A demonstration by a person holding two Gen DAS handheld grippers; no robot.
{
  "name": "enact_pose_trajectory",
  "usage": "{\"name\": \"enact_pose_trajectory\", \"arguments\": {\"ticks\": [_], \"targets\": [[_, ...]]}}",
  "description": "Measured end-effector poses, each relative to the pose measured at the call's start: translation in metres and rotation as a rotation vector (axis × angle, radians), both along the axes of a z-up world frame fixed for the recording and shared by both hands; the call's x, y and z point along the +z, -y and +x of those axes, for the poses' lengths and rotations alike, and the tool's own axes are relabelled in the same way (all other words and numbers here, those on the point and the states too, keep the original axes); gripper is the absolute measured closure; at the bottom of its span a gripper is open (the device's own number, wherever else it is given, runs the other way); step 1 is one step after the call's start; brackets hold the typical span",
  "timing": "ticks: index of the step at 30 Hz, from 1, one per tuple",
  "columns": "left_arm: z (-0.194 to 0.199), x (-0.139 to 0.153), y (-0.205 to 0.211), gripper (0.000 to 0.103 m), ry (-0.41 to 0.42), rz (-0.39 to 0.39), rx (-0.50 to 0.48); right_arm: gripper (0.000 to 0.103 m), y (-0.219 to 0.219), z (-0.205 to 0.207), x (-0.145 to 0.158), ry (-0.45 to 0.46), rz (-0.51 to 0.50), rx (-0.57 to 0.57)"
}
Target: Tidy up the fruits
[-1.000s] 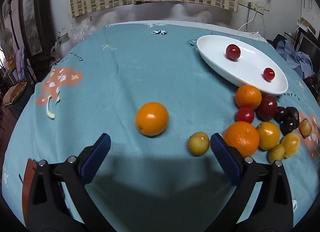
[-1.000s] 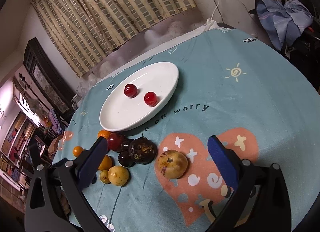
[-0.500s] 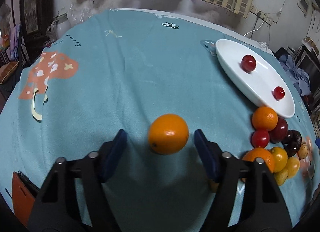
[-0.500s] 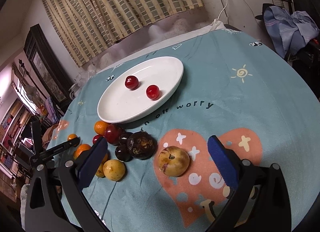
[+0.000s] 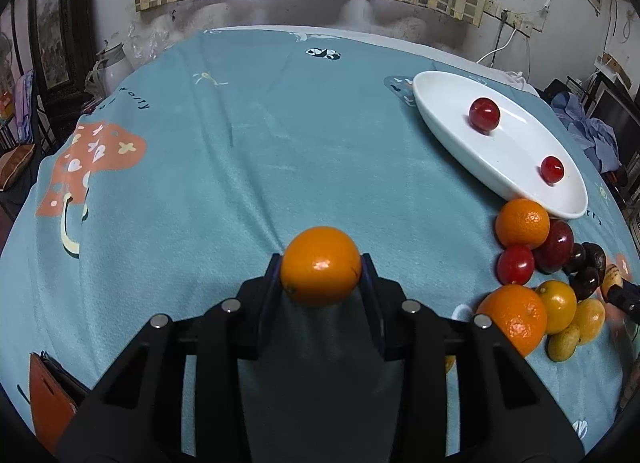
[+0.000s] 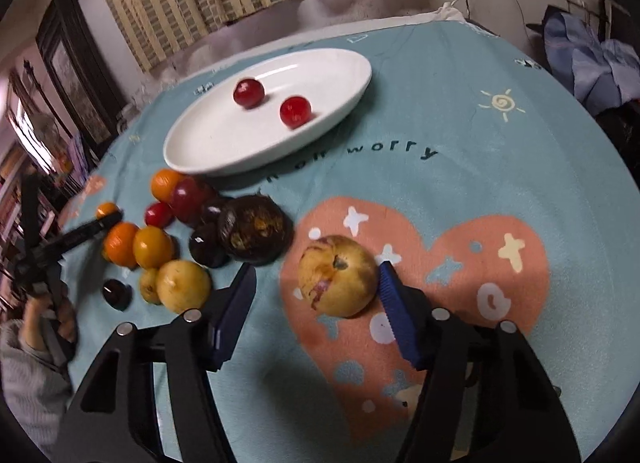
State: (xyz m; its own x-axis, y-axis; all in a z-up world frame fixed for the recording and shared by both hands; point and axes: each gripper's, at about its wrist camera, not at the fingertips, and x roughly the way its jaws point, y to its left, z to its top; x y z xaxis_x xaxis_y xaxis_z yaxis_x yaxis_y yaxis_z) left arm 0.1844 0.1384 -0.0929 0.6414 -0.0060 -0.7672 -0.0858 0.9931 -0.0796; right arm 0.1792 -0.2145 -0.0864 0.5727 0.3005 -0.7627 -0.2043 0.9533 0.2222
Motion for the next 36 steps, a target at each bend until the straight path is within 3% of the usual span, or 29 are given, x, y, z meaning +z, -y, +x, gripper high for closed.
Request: {"name": "enact_pose_trajectory", "arguments": {"ticks": [2,5,9,13,19,23,30,33,35,36], "targets": [[-0.001,0.000,0.002,0.065,0.002,0.001,-0.007,0.056,-0.001,0.000,0.000,0.014,-0.016,0.001],[-0.003,0.002,0.006,0.065,0.014,-0.010,-0.030,0.064,0.009,0.002,0.000,0.007,0.042,-0.011],[-0.004,0.004,0.010,0.065,0.028,-0.021,-0.055,0.064,0.007,0.002,0.001,0.017,0.033,-0.006],[-0.012,0.012,0.015,0.065,0.069,-0.038,-0.073,0.064,0.018,-0.003,0.015,0.071,0.095,-0.020],[-0.019,0.023,0.035,0.065,0.113,0.002,-0.131,0.064,0.015,-0.003,0.019,0.069,0.116,-0.006],[-0.021,0.036,0.044,0.065,0.145,-0.046,-0.160,0.064,0.016,-0.002,0.025,0.085,0.141,-0.007],[0.034,0.060,0.098,0.064,0.136,-0.064,-0.240,0.064,-0.019,0.046,0.065,0.119,0.156,0.038],[0.057,0.057,0.114,0.060,0.145,-0.037,-0.217,0.064,-0.047,0.071,0.063,0.111,0.118,0.082],[0.067,0.053,0.117,0.051,0.145,-0.052,-0.202,0.063,-0.057,0.087,0.050,0.083,0.112,0.084],[0.069,0.051,0.117,0.040,0.148,-0.059,-0.197,0.063,-0.057,0.094,0.045,0.070,0.120,0.061]]}}
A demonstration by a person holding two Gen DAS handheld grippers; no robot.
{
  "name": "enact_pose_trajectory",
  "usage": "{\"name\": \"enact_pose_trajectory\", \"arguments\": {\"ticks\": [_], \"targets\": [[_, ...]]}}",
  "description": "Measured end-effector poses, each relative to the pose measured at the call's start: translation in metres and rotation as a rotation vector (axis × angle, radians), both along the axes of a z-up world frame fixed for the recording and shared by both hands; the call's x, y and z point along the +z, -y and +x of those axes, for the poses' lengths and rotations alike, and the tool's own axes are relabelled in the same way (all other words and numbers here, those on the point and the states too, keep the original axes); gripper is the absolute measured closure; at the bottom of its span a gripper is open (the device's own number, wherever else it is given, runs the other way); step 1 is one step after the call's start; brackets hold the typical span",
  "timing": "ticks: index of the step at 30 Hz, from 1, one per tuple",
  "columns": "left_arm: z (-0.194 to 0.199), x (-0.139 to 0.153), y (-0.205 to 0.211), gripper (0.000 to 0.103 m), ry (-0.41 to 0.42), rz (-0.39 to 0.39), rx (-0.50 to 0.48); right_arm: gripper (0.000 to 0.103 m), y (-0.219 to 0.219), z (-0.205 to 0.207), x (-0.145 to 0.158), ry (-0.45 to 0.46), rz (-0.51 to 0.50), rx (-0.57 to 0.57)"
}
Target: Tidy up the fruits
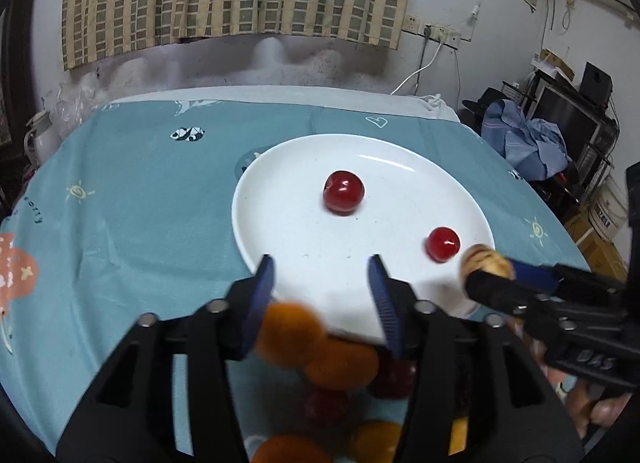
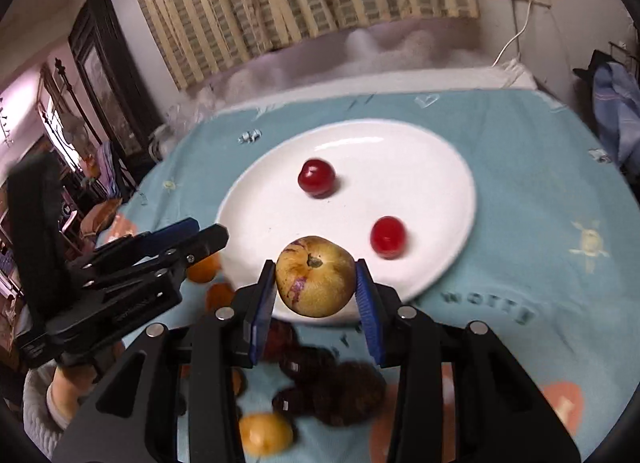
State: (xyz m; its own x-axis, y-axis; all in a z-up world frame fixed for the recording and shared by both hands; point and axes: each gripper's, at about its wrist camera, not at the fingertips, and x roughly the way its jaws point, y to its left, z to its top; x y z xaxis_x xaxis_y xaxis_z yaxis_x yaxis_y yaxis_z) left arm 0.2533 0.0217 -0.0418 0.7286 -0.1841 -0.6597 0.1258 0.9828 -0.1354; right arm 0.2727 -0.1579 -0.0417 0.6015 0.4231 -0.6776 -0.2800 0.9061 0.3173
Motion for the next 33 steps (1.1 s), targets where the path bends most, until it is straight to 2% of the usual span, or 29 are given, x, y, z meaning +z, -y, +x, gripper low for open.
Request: {"name": "enact_pose_trajectory", "arguments": {"ticks": [3,5,6,7,11,16,19,21,23,27,30,33], "targets": [[0.001,-0.003,-0.001,0.038,0.020,0.024,-0.004,0.060,0.009,0.009,-0.008,-0.038,0.025,-0.010],[0.002,-0.003,-0.002,0.034,0.016,0.014,-0.004,0.021,0.024,0.006,-0.003,-0.005,0.054,-0.070],[0.001,-0.004,-0.005,0.025,0.010,0.014,-0.002,0.017,0.030,0.002,0.002,0.022,0.074,-0.097],[-0.001,-0.005,-0.010,0.025,0.009,0.024,0.010,0.016,0.036,-0.002,0.008,0.055,0.098,-0.103],[-0.019,-0.005,-0.052,0.025,0.009,0.050,0.085,0.016,0.045,-0.011,0.019,0.088,0.128,-0.107],[-0.043,-0.012,-0.115,0.025,-0.036,-0.031,0.210,0.016,0.051,-0.010,0.014,0.038,0.183,-0.109],[-0.052,-0.015,-0.136,0.021,-0.042,-0.009,0.280,0.016,0.054,-0.014,0.009,0.008,0.210,-0.107],[-0.051,-0.024,-0.146,0.020,-0.079,0.002,0.318,0.016,0.053,-0.017,0.011,0.011,0.212,-0.105],[-0.052,-0.031,-0.147,0.022,-0.119,-0.066,0.284,0.016,0.051,-0.020,0.012,0.018,0.201,-0.095],[-0.069,-0.021,-0.122,0.018,-0.056,0.070,0.257,0.015,0.052,-0.023,0.014,0.024,0.194,-0.095],[-0.062,-0.033,-0.118,0.018,-0.103,0.059,0.234,0.014,0.050,-0.024,0.012,0.011,0.187,-0.093],[-0.060,-0.039,-0.113,0.018,-0.114,0.081,0.230,0.014,0.047,-0.030,0.015,0.017,0.169,-0.083]]}}
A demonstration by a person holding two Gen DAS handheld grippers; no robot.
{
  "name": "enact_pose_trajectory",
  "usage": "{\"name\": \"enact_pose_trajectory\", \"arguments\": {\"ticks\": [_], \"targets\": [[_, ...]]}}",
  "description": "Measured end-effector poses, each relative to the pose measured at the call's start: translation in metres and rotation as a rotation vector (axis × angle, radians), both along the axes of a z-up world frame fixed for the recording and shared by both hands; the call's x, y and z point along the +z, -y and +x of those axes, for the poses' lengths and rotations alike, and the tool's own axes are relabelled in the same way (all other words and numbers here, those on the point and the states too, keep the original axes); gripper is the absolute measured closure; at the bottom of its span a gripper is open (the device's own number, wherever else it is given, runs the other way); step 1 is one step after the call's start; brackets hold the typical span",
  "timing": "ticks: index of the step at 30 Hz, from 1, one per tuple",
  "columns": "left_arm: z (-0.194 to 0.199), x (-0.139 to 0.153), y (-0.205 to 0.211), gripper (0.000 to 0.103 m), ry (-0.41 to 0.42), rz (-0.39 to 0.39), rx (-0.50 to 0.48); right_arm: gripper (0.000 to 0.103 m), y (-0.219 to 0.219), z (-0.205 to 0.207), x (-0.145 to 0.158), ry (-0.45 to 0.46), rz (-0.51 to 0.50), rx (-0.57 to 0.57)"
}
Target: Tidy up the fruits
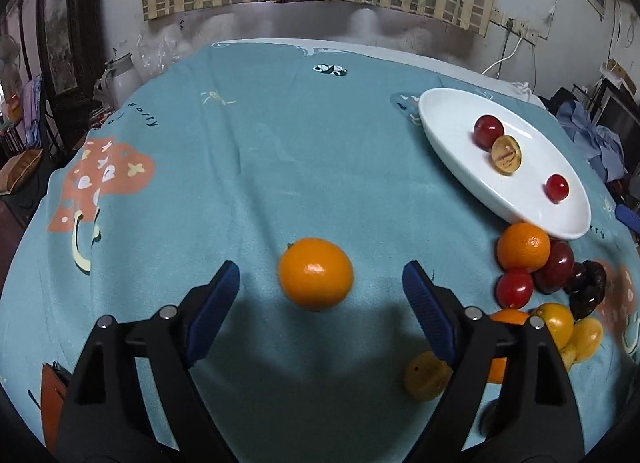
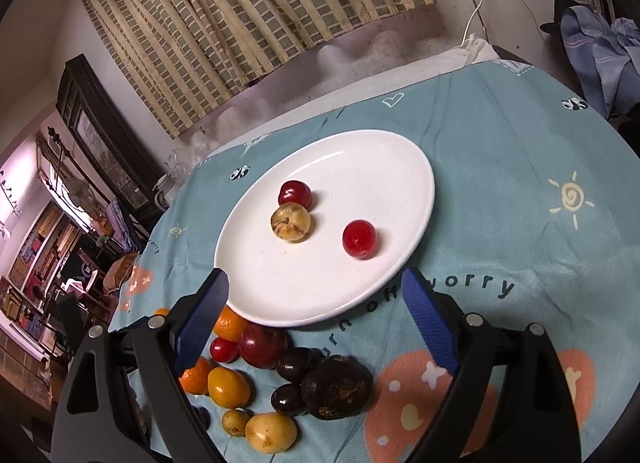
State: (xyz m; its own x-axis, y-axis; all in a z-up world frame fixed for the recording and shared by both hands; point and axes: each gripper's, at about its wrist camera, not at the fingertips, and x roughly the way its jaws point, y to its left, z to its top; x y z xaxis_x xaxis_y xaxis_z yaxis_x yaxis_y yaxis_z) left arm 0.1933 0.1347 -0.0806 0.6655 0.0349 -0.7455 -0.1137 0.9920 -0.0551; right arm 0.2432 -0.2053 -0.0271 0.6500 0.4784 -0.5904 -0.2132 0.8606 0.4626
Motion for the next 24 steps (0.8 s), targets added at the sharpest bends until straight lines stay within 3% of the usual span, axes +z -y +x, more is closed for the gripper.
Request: {"name": "enact_pose_trajectory", "arguments": {"ticks": [6,8,11,13,16,19,24], "targets": [[-0.001,-0.003,0.001,0.018,0.002,0.026,0.001,0.014,-0.007,-0.028,0.000,0.033,-0.109,0.031],[0.002,-0.006,0.001,0.018,-0.011,0.020,0.005,0.014,-0.012,-0.040,-0.010,0.024,-0.200,0.057],[0.003,-0.005,0.001,0.018,-0.009,0.023,0.006,0.014,-0.011,-0.053,-0.027,0.005,-0.254,0.070],[0.003,-0.005,0.003,0.018,-0.009,0.033,0.004,0.015,-0.009,-0.053,-0.033,-0.006,-0.238,0.077],[0.003,-0.006,0.006,0.018,-0.013,0.046,-0.004,0.026,-0.010,-0.050,-0.038,-0.012,-0.231,0.087],[0.004,-0.006,0.006,0.018,-0.012,0.046,-0.007,0.032,-0.016,-0.047,-0.045,-0.031,-0.234,0.108],[0.005,-0.008,0.009,0.019,-0.017,0.036,-0.023,0.034,-0.015,-0.038,-0.052,-0.073,-0.153,0.128]]}}
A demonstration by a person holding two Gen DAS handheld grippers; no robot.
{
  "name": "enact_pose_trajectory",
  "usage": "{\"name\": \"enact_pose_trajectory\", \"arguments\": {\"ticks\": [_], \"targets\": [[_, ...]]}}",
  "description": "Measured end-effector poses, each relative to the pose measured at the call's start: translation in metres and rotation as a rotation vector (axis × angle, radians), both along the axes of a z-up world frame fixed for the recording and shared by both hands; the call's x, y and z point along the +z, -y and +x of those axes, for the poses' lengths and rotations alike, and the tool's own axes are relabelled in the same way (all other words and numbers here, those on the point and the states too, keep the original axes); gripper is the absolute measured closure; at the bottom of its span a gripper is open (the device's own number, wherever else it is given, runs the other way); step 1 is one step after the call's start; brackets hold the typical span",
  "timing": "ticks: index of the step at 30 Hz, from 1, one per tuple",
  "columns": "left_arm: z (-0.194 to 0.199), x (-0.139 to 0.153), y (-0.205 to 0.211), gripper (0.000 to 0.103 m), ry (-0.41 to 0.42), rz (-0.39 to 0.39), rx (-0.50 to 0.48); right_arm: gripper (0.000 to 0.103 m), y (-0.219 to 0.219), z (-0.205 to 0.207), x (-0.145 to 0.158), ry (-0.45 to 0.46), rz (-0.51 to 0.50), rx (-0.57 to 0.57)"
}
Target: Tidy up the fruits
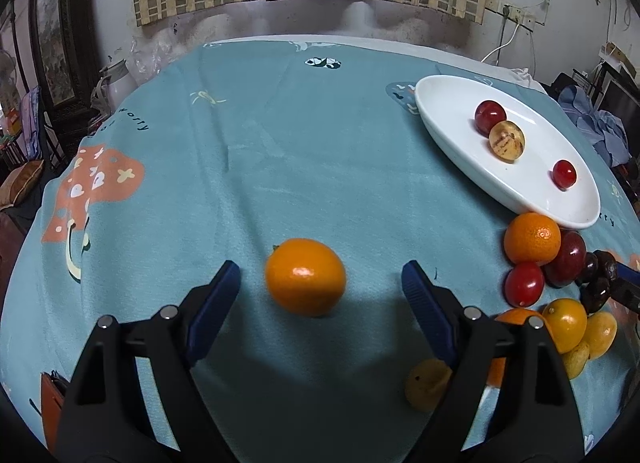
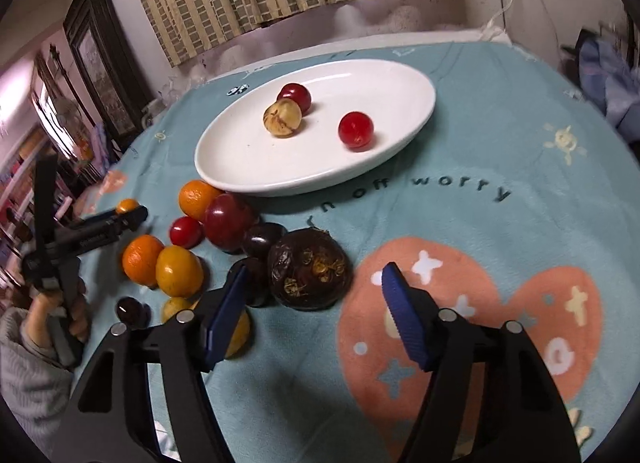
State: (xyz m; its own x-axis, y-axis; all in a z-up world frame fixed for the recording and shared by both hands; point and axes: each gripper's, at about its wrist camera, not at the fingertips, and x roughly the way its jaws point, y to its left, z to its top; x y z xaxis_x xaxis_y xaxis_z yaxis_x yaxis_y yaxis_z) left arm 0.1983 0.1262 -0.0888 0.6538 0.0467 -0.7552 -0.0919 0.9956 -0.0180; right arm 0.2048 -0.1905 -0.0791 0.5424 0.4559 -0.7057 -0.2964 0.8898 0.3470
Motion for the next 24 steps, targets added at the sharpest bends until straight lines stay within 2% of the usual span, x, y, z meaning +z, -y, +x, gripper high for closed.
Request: {"name": "enact_pose_trajectory", "arguments": {"ticks": [3,5,6,7,9,10,11,12,15,18,24], "targets": [[0.000,0.000,0.001,0.029,-0.001,-0.013,-0.018,0.034,0.003,0.007,-0.006,-0.045,0.084,0.005],[0.002,-0.002,0.001,0.035,-0.009,-0.022,-0.025,0.044,0.001,0.007,-0.006,-0.048,0.104,0.025],[0.001,-0.002,0.001,0.037,-0.009,-0.026,-0.027,0.045,-0.001,0.005,-0.007,-0.057,0.121,0.028],[0.001,-0.002,0.001,0.040,-0.005,-0.029,-0.031,0.048,-0.002,0.004,-0.006,-0.054,0.118,0.033],[-0.001,-0.002,0.002,0.045,0.001,-0.031,-0.037,0.049,-0.008,-0.001,-0.002,-0.031,0.083,0.051],[-0.002,-0.002,0.003,0.047,0.003,-0.030,-0.040,0.054,-0.008,-0.002,-0.001,-0.025,0.076,0.049],[-0.003,-0.001,0.003,0.054,0.009,-0.031,-0.041,0.058,-0.005,-0.003,0.000,-0.022,0.074,0.042],[-0.004,0.001,0.002,0.064,0.017,-0.040,-0.044,0.058,-0.002,-0.002,0.001,-0.025,0.087,0.033],[-0.006,0.002,0.000,0.064,0.024,-0.090,-0.065,0.058,0.004,-0.001,0.001,-0.035,0.087,0.014],[-0.005,0.001,0.003,0.064,0.021,-0.075,-0.068,0.058,-0.003,-0.002,-0.004,-0.041,0.051,0.024],[-0.001,-0.001,0.005,0.064,0.006,-0.068,-0.068,0.058,-0.003,-0.002,-0.002,-0.038,0.054,0.022]]}}
